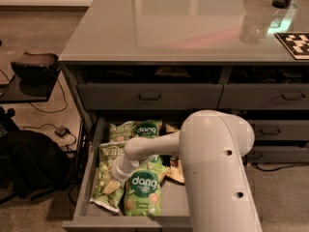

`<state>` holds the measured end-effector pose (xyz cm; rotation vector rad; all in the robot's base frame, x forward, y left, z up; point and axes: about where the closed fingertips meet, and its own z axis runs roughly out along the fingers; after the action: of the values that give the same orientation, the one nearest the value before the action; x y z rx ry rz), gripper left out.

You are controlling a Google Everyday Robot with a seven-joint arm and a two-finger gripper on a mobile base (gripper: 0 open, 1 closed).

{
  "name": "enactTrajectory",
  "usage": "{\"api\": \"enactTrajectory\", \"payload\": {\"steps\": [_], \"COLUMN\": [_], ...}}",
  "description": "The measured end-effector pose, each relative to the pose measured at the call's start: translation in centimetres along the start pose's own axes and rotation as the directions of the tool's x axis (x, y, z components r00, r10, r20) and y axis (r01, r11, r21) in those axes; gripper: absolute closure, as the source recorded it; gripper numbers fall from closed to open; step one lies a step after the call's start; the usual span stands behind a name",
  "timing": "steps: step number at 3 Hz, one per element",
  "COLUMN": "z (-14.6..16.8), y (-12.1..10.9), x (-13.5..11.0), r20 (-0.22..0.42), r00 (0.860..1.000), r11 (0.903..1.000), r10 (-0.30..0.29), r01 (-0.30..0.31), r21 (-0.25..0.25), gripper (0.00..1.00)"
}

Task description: Pick green jalapeno chip bag from middle drawer and place on counter

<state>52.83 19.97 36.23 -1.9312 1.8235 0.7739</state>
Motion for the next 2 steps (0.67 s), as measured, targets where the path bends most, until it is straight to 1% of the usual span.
{"api": "enactTrajectory", "payload": {"steps": [1,2], "z": [-0.2,-4.9], "y": [0.0,1.2], "x": [-0.2,-2.4], "r20": [0.0,0.034], "r00": [1.0,0.992], "r11": [1.0,0.9909], "r10": [0.0,-0.118], "r01": [0.0,0.116], "r21": [0.0,0.069], "gripper": [1.0,1.0]}}
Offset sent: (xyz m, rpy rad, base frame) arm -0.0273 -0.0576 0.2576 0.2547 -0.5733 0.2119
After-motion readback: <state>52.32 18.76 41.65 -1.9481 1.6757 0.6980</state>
